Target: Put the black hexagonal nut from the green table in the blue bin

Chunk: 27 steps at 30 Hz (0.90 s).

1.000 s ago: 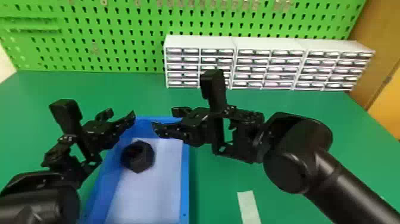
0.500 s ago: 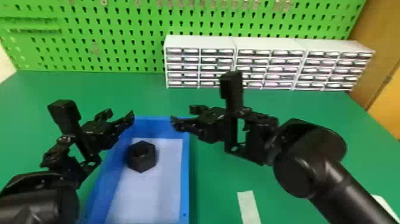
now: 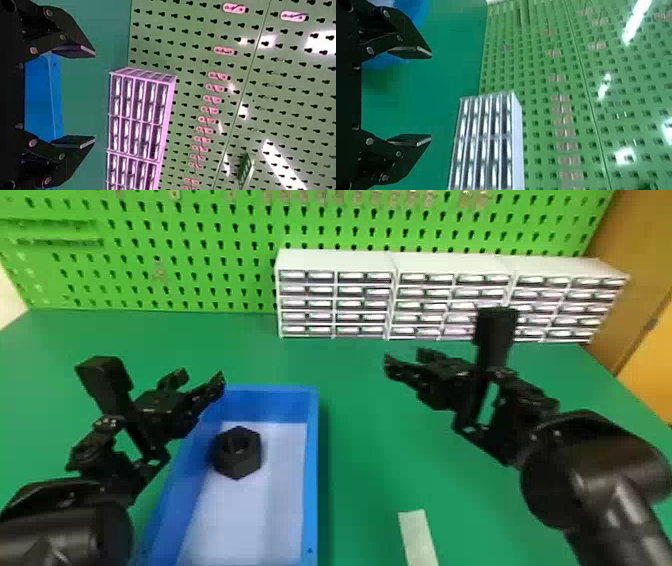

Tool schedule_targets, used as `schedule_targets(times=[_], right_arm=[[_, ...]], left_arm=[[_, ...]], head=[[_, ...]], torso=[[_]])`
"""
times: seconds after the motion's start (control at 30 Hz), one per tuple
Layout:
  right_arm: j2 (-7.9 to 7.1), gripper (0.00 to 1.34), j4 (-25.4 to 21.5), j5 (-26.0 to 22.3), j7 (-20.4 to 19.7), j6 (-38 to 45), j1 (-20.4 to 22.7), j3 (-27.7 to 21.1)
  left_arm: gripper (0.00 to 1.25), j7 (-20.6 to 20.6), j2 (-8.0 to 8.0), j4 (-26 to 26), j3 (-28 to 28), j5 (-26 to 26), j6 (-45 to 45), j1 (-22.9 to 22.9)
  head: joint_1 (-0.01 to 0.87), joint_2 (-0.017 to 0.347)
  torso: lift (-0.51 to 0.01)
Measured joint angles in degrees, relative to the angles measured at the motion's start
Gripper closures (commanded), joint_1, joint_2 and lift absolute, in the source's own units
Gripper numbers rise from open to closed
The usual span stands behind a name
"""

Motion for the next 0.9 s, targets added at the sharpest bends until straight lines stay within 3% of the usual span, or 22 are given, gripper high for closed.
schedule_targets(times=[0.53, 0.9], right_arm=[[5.48, 0.51, -1.71, 8.54, 0.0, -5.46, 7.84, -16.58], [6.87, 0.51, -2.46, 9.52, 0.0, -8.3, 10.72, -22.62]], left_arm=[[0.48, 0.59, -0.02, 0.0, 0.73, 0.18, -0.76, 0.08], [0.48, 3.13, -0.02, -0.92, 1.2, -0.16, -0.9, 0.41]], head=[[0.691, 0.009], [0.691, 0.009]], torso=[[-0.097], [-0.097]])
